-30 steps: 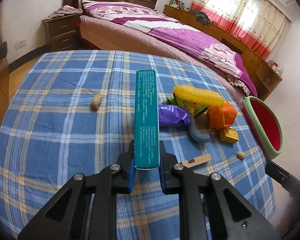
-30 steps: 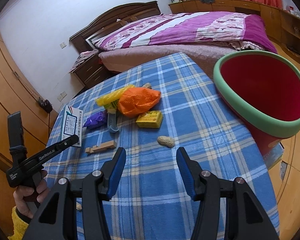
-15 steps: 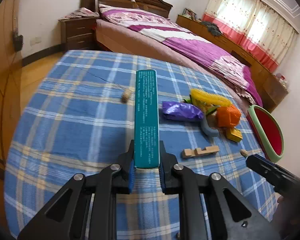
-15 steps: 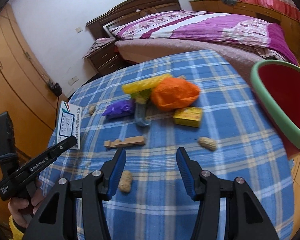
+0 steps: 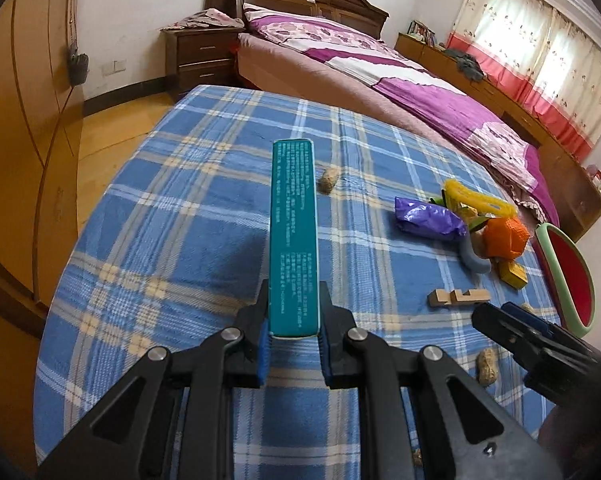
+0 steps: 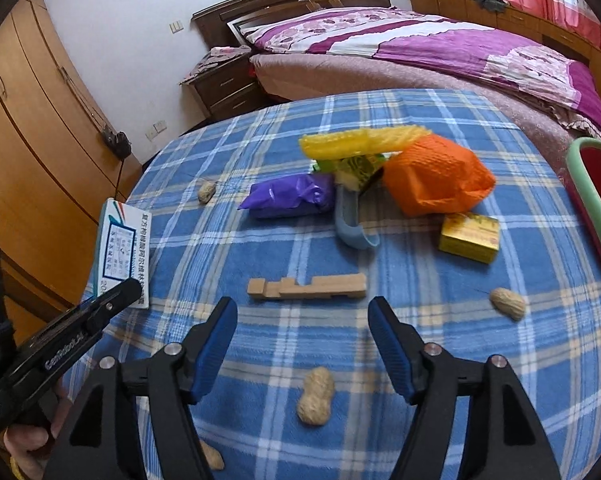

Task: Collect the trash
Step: 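Grasp the wooden stick piece with the right tool while the left tool holds the box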

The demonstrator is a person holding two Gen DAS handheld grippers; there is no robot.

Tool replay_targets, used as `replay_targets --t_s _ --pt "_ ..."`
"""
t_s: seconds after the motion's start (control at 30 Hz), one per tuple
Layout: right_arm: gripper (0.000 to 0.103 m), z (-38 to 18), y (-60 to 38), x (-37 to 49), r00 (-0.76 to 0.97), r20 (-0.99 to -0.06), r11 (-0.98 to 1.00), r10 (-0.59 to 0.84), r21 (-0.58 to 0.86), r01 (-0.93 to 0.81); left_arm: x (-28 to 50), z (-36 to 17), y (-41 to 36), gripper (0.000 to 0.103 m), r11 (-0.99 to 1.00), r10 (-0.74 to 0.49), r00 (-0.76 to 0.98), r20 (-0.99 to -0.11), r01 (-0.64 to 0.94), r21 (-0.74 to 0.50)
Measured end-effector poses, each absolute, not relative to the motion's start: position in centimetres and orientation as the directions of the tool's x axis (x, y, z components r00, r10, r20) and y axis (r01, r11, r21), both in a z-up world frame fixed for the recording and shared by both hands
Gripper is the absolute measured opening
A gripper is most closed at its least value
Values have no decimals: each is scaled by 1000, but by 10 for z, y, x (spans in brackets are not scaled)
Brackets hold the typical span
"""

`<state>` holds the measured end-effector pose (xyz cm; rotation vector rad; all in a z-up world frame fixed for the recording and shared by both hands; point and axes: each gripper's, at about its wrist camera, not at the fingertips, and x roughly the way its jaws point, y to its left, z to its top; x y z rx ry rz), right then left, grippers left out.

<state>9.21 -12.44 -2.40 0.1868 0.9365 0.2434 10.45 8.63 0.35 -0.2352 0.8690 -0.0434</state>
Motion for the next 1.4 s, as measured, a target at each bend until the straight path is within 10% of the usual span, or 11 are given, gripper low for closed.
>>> replay_targets --t_s 0.67,1.2,1.4 --pt "80 -41 -89 107 606 -784 991 134 89 -104 103 -1 92 18 967 -148 651 -744 -63 -247" --pt "17 -37 -121 95 601 -792 994 108 81 -72 102 -2 93 18 966 -147 649 -746 -67 -248" --pt "15 -37 -128 91 603 -788 992 123 92 -82 102 -2 93 18 967 -143 649 -747 -68 -245"
